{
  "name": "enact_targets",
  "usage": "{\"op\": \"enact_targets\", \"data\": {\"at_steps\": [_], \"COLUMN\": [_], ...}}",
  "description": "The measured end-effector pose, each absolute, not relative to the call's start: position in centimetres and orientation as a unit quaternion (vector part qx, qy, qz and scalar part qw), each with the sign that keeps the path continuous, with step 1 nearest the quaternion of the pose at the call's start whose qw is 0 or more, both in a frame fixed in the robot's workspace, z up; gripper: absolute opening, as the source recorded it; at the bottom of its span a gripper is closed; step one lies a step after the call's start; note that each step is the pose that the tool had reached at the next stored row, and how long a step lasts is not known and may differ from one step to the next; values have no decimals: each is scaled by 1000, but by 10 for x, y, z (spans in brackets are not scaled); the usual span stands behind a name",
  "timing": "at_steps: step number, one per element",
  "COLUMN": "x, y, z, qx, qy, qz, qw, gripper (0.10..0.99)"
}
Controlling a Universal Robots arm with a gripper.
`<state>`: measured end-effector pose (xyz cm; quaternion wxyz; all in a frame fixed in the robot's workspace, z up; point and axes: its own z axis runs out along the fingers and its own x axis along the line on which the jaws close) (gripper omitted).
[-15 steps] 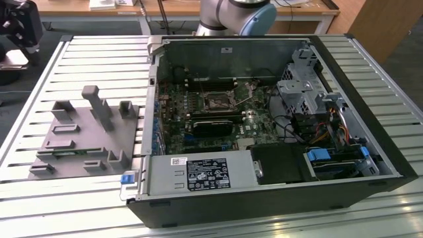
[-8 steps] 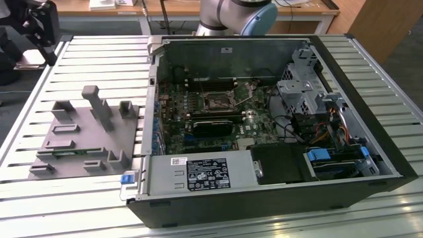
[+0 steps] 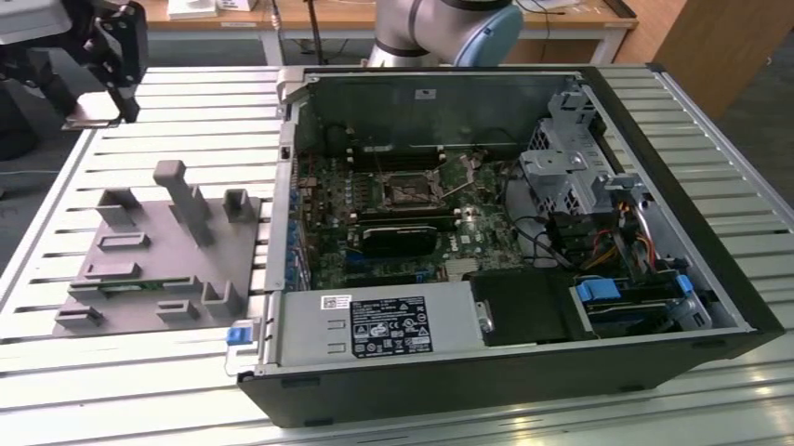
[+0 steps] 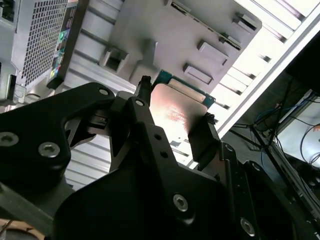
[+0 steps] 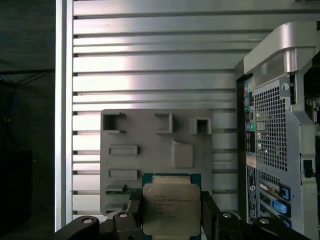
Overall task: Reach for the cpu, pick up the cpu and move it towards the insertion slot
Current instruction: 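Pick up the cpu and move it towards the insertion slot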
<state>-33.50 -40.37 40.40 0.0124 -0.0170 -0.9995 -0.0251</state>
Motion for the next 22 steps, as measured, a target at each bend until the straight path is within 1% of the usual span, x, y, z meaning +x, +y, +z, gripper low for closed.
{"op": "enact_targets", "data": {"at_steps": [22], "x": [-253], "y": [-404], "z": [393], "qx": [-17], "qy": [-999], "qz": [-27], "qw": [16], "gripper": [545]}}
